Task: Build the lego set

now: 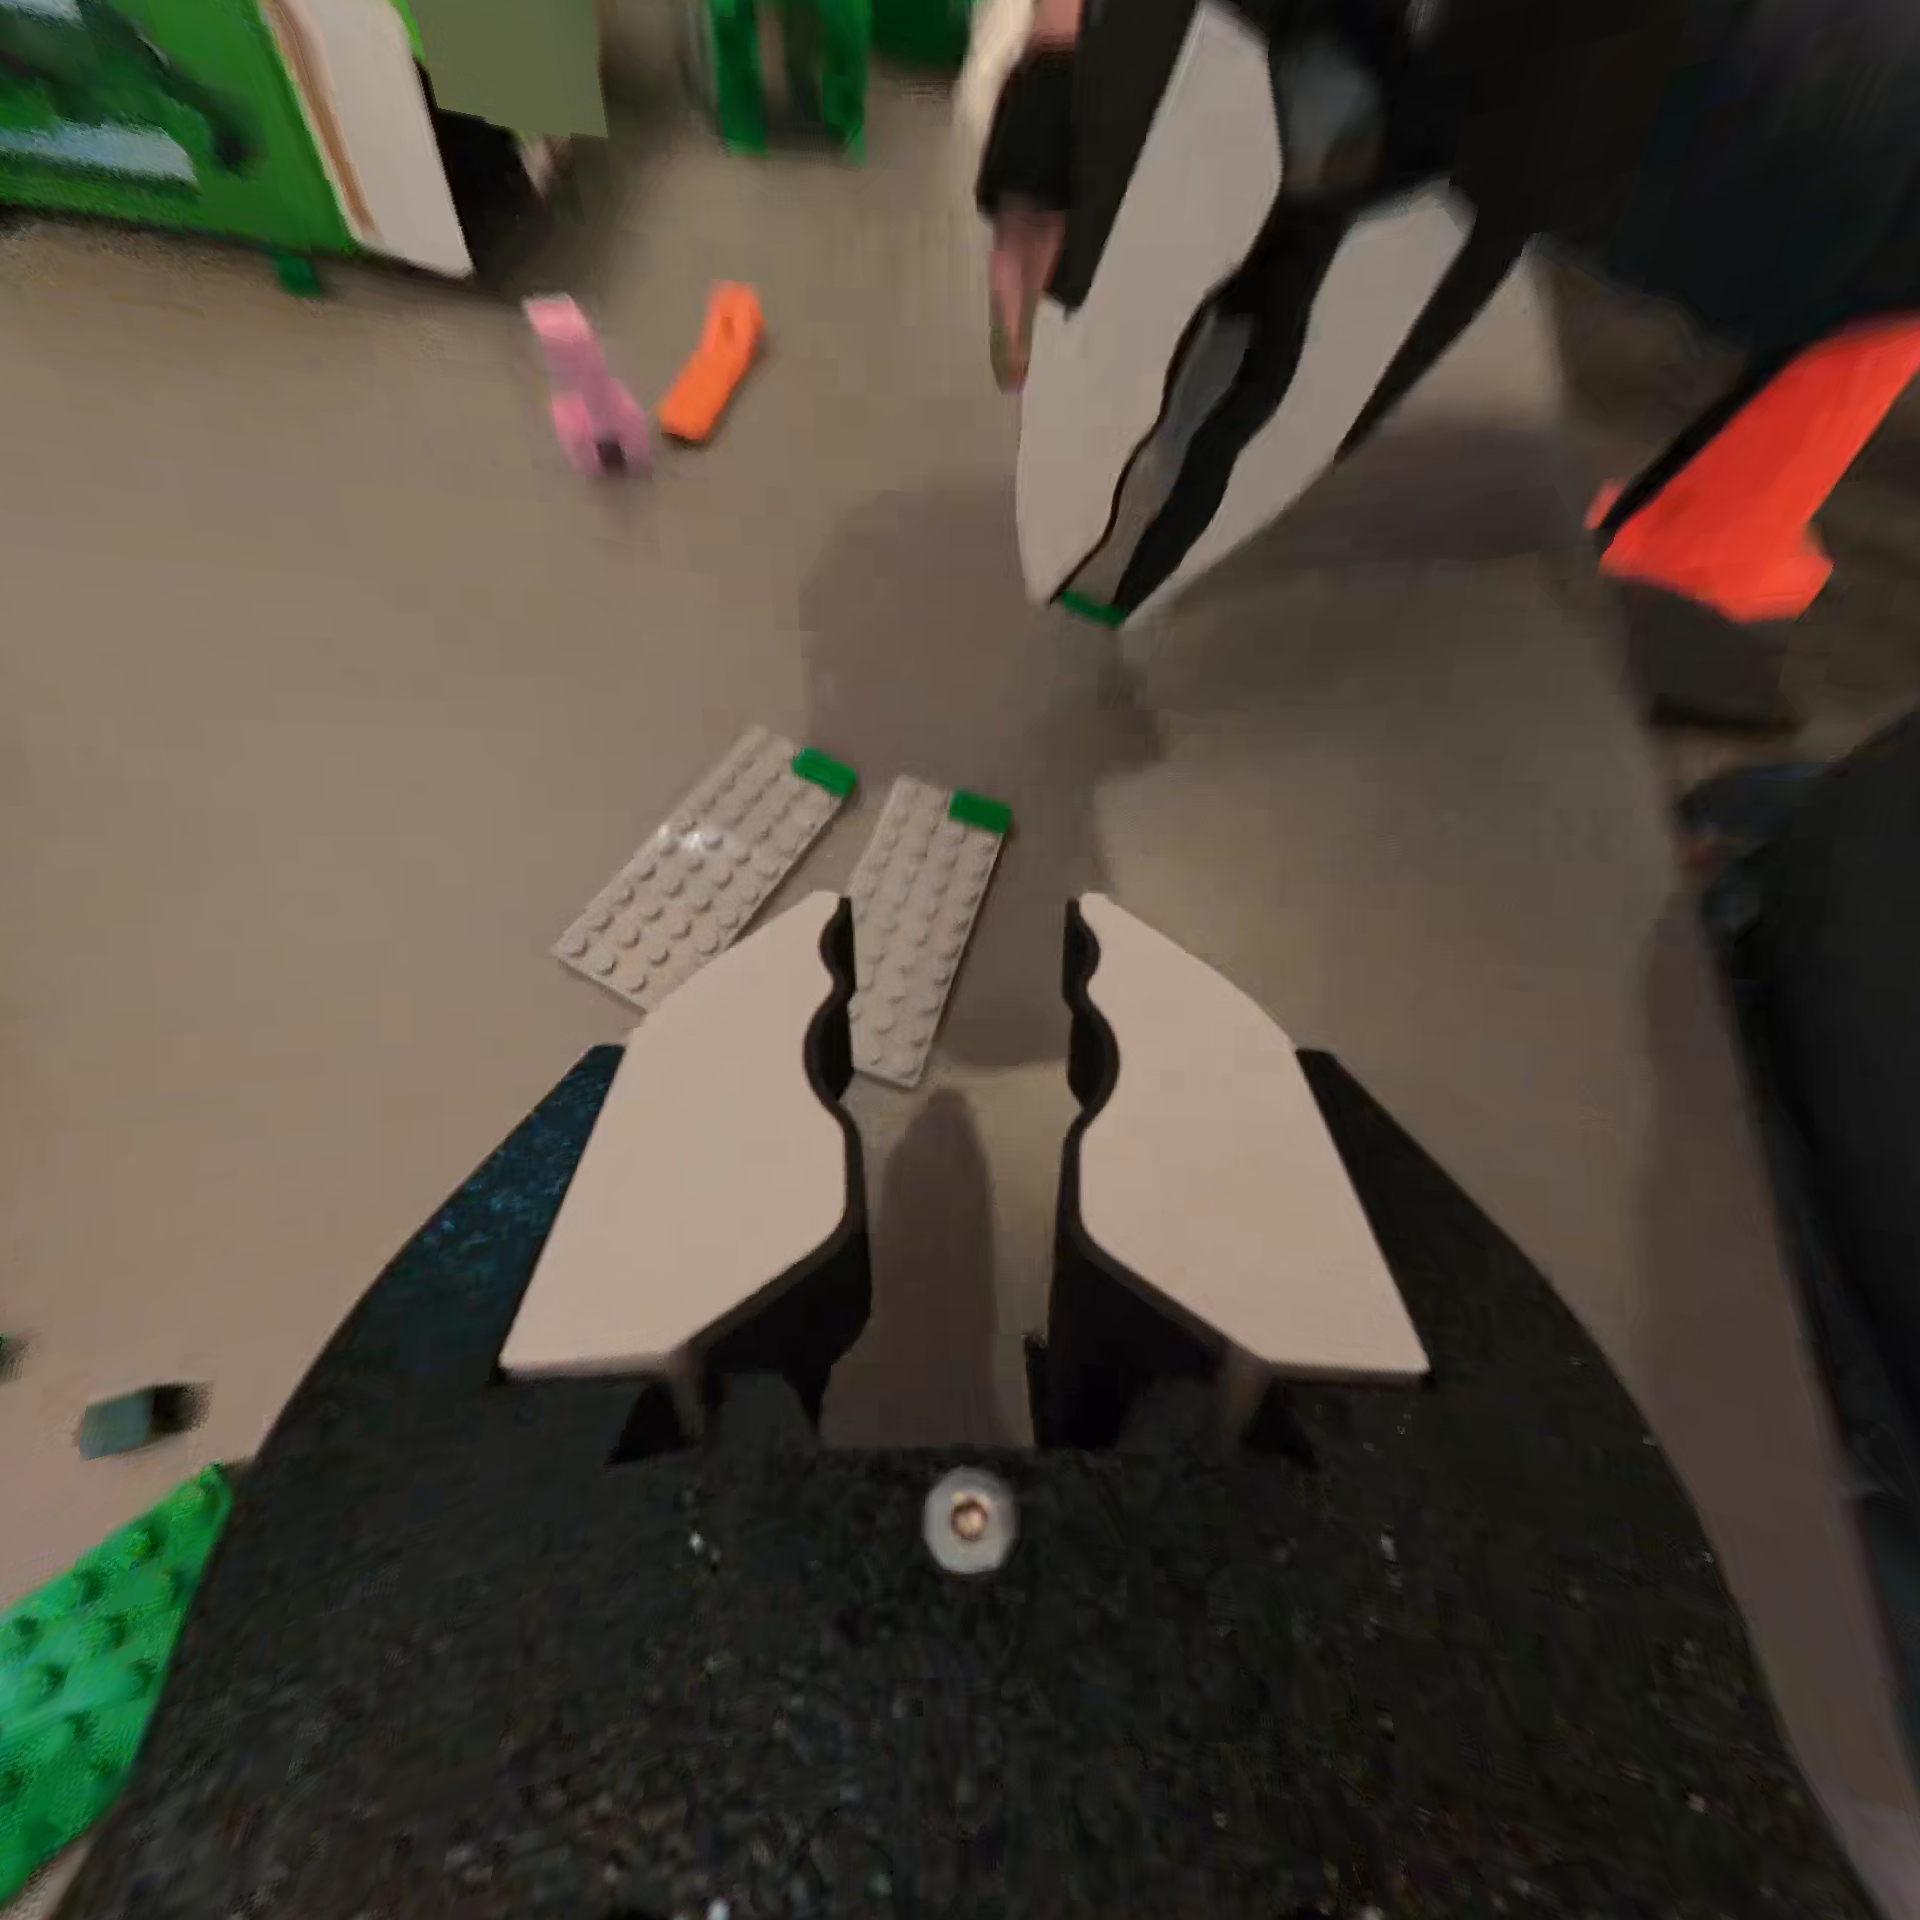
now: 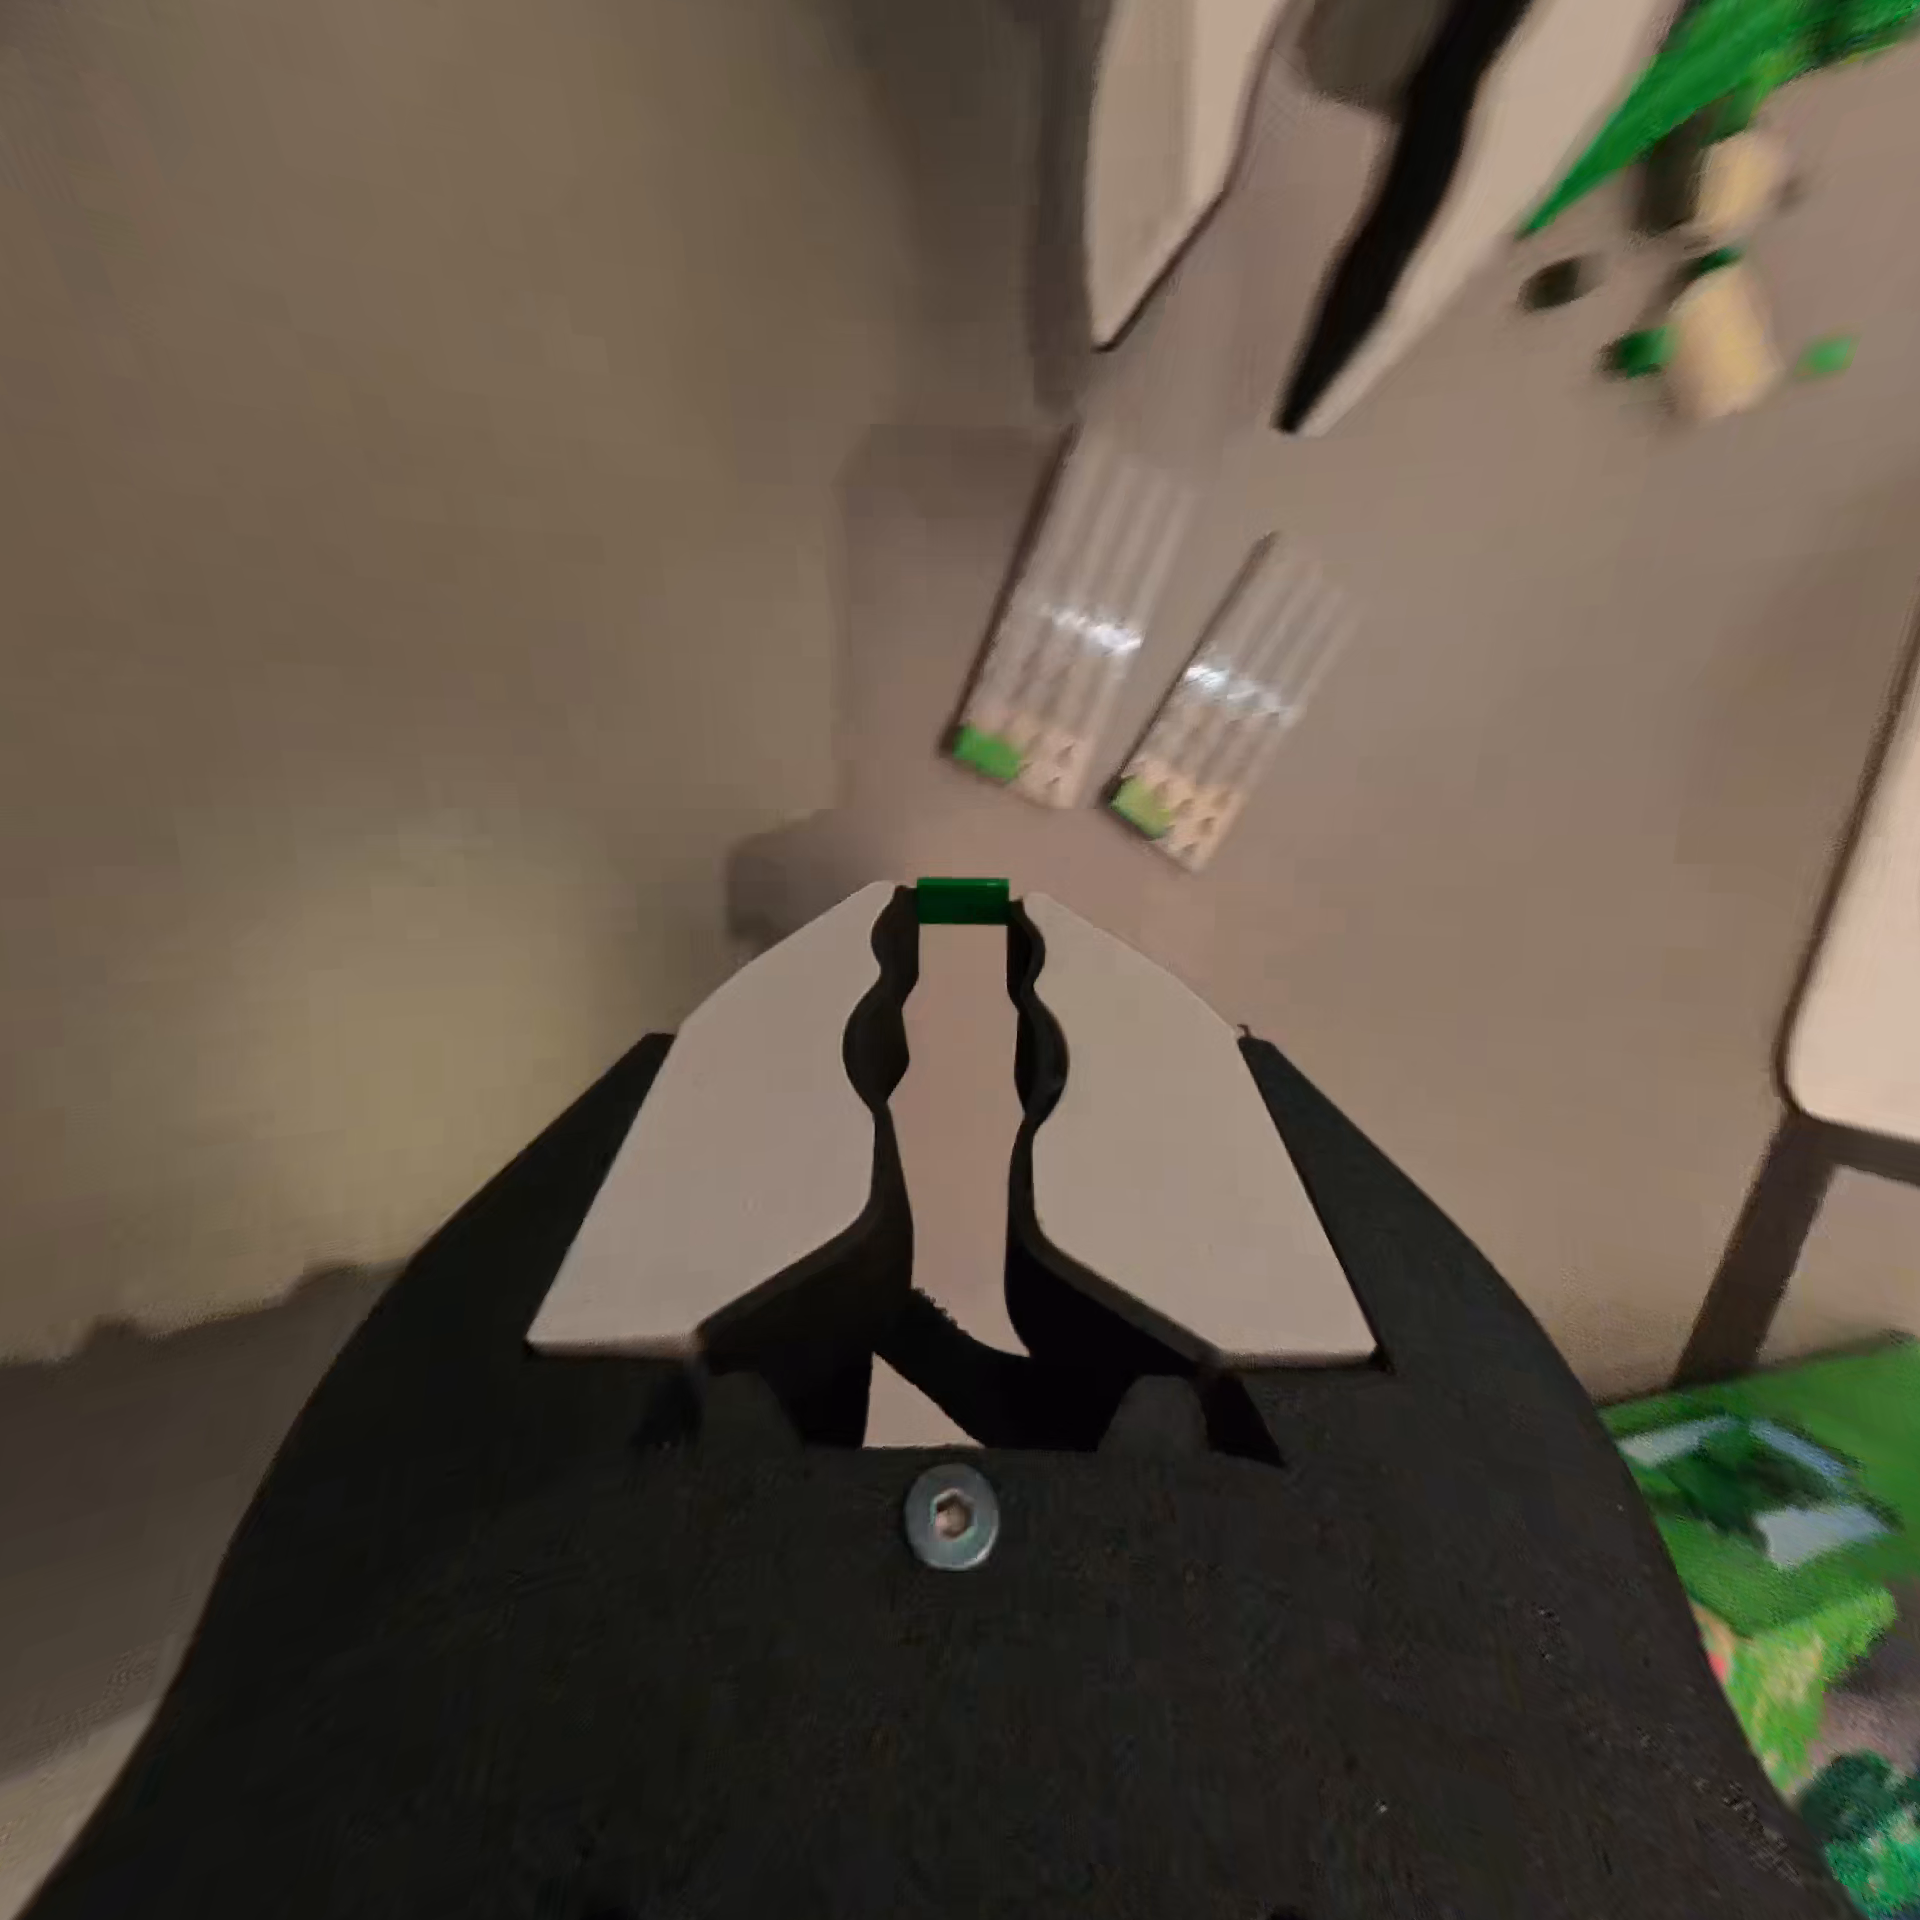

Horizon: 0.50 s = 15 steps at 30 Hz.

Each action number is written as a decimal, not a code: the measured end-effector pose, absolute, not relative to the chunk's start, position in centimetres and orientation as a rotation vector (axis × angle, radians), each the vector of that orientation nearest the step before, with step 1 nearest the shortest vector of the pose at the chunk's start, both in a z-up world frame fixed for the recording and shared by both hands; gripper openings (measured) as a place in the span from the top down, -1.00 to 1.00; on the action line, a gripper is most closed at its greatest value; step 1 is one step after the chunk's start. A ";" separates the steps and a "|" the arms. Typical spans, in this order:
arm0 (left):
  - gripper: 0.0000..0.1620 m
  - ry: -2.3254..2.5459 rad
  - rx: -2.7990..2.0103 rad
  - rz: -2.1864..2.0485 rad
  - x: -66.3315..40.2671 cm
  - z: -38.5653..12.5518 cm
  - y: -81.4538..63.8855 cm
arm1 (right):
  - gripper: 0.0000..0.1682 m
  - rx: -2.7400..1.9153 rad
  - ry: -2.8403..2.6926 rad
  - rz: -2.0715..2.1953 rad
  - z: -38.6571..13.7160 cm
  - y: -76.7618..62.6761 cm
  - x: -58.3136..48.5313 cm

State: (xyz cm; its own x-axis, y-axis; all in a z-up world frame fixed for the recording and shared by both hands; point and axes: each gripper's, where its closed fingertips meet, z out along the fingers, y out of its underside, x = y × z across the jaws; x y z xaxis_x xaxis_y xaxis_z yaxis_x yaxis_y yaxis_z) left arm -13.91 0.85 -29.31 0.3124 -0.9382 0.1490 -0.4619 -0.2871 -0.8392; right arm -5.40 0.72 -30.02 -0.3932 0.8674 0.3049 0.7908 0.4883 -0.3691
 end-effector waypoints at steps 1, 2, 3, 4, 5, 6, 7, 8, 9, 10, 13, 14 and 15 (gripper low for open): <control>0.52 1.346 -1.910 -0.773 -13.9 -30.6 1.0 | 0.81 -1.342 -2.366 0.196 -31.0 0.4 -4.9; 0.50 1.441 -1.930 -0.681 -13.9 -31.7 1.1 | 0.81 -1.307 -2.446 0.170 -31.9 0.2 -4.4; 0.49 1.517 -1.945 -0.586 -14.1 -32.6 1.5 | 0.81 -1.267 -2.508 0.145 -32.5 0.1 -4.1; 0.49 1.591 -1.951 -0.513 -14.3 -33.3 1.7 | 0.81 -1.223 -2.561 0.125 -32.9 0.0 -3.9; 0.49 1.647 -1.958 -0.458 -14.4 -33.9 1.8 | 0.81 -1.183 -2.598 0.107 -33.2 0.1 -3.8; 0.48 1.694 -1.971 -0.437 -14.5 -34.4 1.8 | 0.81 -1.149 -2.631 0.096 -33.4 0.1 -3.8; 0.46 1.701 -1.967 -0.486 -14.1 -34.2 1.7 | 0.81 -1.127 -2.662 0.087 -33.6 0.1 -3.7; 0.45 1.708 -1.982 -0.495 -14.1 -34.2 1.9 | 0.81 -1.116 -2.689 0.081 -33.8 0.1 -3.5; 0.43 1.735 -2.005 -0.472 -14.3 -34.5 2.1 | 0.81 -1.106 -2.715 0.084 -34.0 0.0 -3.4; 0.44 1.749 -2.008 -0.493 -14.2 -34.5 2.0 | 0.81 -1.105 -2.739 0.090 -34.3 -0.2 -3.3; 0.49 1.815 -2.001 -0.494 -14.1 -34.6 1.8 | 0.74 -1.109 -2.759 0.095 -34.5 -0.6 -3.4; 0.51 1.834 -1.997 -0.487 -14.1 -34.6 1.7 | 0.67 -1.127 -2.752 0.091 -34.5 -0.6 -3.4; 0.54 1.848 -1.998 -0.480 -14.1 -34.6 1.6 | 0.64 -1.153 -2.737 0.093 -34.4 -0.6 -3.3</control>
State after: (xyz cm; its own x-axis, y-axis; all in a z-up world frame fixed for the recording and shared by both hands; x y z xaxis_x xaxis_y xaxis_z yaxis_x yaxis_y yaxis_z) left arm -14.09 1.59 -34.55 0.0791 -0.9969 -0.0044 -0.8689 -0.0668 -0.4905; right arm -3.34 -0.58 -34.40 -0.6865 0.7149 0.1325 0.7043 0.6991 -0.1229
